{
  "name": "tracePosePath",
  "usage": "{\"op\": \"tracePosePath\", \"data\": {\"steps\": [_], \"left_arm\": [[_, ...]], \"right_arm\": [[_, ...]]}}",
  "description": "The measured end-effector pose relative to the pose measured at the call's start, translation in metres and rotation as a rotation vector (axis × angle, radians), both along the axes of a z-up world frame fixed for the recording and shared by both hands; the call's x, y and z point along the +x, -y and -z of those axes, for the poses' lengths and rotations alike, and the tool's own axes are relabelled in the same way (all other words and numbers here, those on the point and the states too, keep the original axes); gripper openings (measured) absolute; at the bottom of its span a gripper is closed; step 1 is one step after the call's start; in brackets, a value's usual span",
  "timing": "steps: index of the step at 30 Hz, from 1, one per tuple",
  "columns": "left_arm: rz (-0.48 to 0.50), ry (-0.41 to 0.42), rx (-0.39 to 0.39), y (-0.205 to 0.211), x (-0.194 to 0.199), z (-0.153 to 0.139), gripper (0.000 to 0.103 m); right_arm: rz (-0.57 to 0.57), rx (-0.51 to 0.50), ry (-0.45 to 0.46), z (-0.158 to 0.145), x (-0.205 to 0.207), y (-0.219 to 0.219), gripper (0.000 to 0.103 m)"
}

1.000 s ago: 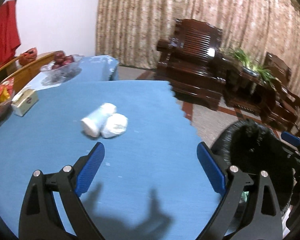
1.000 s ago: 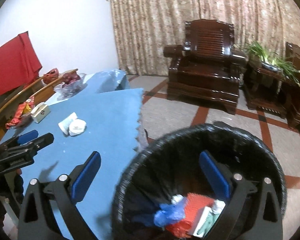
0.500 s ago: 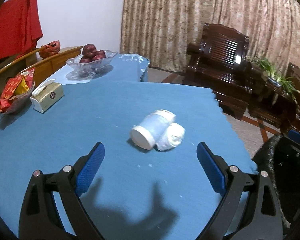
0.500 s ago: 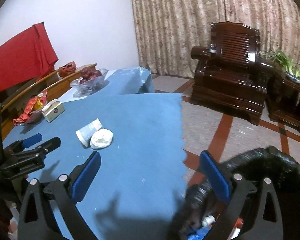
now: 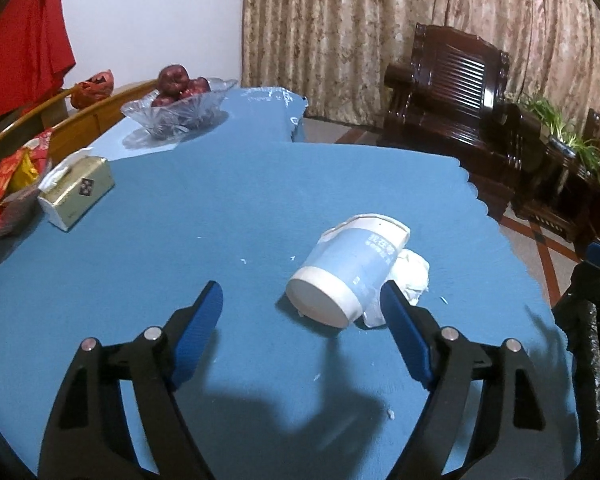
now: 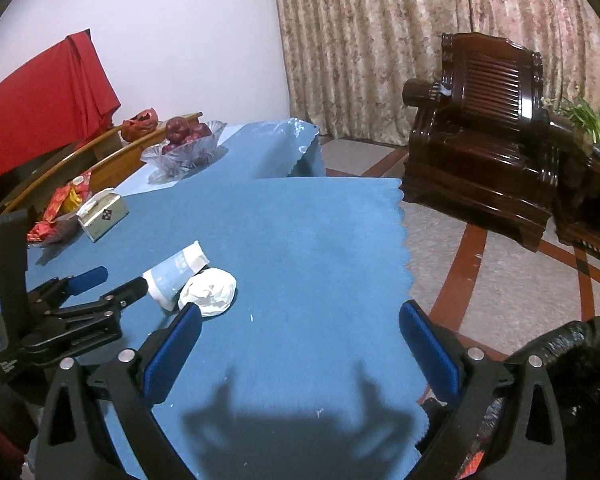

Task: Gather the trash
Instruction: 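Move both tools back over the white paper cup and tissue, then grasp the white paper cup with the left tool while the right tool grasps the tissue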

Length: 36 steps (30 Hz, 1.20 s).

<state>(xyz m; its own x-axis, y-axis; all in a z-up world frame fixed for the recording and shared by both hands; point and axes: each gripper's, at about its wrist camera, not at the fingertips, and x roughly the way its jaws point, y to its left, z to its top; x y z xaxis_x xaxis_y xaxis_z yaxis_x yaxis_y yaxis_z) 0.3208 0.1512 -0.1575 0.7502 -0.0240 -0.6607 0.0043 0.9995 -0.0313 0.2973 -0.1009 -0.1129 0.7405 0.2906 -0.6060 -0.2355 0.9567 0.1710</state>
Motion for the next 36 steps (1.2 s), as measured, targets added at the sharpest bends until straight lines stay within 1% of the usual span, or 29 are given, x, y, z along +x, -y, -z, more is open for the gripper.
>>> {"op": "tracePosePath", "data": {"steps": [7,10,13,16,20,24,27,29,30,33,34,35,36], "left_arm": [[0.022,-0.029,-0.009,0.003,0.02,0.011,0.079],[0.034,-0.053,-0.042,0.003,0.029,0.016,0.079],[0.057,-0.089,-0.11,0.001,0.035,0.02,0.061],[0.056,-0.083,-0.12,0.0,0.033,0.02,0.053],[0.034,-0.061,-0.112,-0.002,0.026,0.017,0.051],[-0.011,-0.041,-0.087,-0.01,0.011,0.014,0.05],[-0.067,-0.024,-0.052,-0.021,-0.003,0.01,0.05],[-0.1,-0.025,-0.037,-0.03,-0.01,0.01,0.051],[-0.106,-0.038,-0.033,-0.033,-0.013,0.012,0.051],[-0.123,-0.067,-0.043,-0.04,-0.014,0.017,0.057],[-0.122,-0.077,-0.056,-0.043,-0.014,0.02,0.06],[-0.124,-0.084,-0.06,-0.045,-0.014,0.021,0.067],[-0.127,-0.089,-0.065,-0.046,-0.013,0.021,0.07]], "right_arm": [[-0.006,-0.003,-0.022,0.011,0.014,-0.005,0.097],[-0.011,-0.006,-0.026,0.013,0.016,-0.007,0.097],[-0.013,-0.006,-0.034,0.017,0.017,-0.009,0.097],[-0.013,-0.005,-0.039,0.019,0.018,-0.012,0.097],[-0.018,-0.005,-0.041,0.02,0.018,-0.016,0.097],[-0.031,-0.005,-0.042,0.02,0.018,-0.02,0.097],[-0.041,-0.011,-0.041,0.021,0.018,-0.025,0.097],[-0.051,-0.014,-0.044,0.022,0.019,-0.03,0.097],[-0.055,-0.015,-0.046,0.023,0.019,-0.032,0.097],[-0.067,-0.016,-0.047,0.025,0.019,-0.039,0.097],[-0.069,-0.017,-0.047,0.025,0.019,-0.041,0.097],[-0.071,-0.018,-0.047,0.025,0.019,-0.041,0.097],[-0.072,-0.02,-0.048,0.025,0.019,-0.042,0.097]]}}
